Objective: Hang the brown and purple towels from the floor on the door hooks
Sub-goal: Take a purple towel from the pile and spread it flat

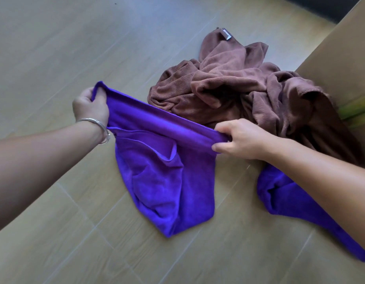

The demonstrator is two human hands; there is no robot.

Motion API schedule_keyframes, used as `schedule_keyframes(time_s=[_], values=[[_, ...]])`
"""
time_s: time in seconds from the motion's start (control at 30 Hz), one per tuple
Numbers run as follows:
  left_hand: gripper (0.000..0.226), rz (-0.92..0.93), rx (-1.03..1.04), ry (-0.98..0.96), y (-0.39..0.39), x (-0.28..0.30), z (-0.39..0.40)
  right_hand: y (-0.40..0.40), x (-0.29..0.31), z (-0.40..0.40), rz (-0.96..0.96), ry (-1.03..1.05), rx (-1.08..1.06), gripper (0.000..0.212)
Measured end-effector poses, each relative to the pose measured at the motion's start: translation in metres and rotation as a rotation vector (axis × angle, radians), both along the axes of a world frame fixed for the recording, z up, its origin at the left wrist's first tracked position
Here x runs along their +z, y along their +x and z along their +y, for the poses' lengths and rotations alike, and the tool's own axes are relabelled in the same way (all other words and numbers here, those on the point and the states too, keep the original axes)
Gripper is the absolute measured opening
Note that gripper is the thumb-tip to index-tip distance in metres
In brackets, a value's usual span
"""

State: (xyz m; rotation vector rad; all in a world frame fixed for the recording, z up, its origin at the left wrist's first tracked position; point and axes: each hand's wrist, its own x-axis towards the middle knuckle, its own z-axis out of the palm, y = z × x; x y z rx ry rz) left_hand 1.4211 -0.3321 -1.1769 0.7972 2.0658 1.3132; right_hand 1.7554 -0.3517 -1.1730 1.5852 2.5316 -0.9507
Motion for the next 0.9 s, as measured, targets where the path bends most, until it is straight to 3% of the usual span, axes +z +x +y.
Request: schedule_keyframes(time_s=[0.1,0.17,0.33,0.4,0.53,0.67,0.83,0.9], values=[[0.021,-0.026,-0.053,-0.009,-0.010,0.006,0.001,-0.001,0.003,0.003,-0.025,0.072,-0.065,0.021],[0.018,-0.124,-0.198,-0.010,0.002,0.006,-0.003,-0.002,0.002,0.004,-0.096,0.029,-0.096,0.032],[0.013,-0.221,-0.667,-0.052,0.067,0.010,-0.025,-0.029,0.004,0.011,0.386,-0.183,-0.258,0.071],[0.013,-0.246,-0.753,-0.030,0.084,0.015,-0.028,-0.038,0.000,0.014,0.384,-0.217,-0.223,0.074],[0.015,-0.278,-0.701,0.040,0.089,0.024,-0.018,-0.030,-0.015,0.007,0.075,-0.224,-0.142,0.077],[0.020,-0.236,-0.516,0.052,0.059,0.023,-0.007,-0.008,-0.031,-0.003,-0.322,-0.110,-0.161,0.065],[0.017,-0.189,-0.437,0.009,0.030,0.011,-0.009,-0.006,-0.039,-0.003,-0.297,-0.094,-0.327,0.051],[0.018,-0.167,-0.422,0.003,0.024,0.009,-0.010,-0.009,-0.037,-0.003,-0.239,-0.078,-0.314,0.032]])
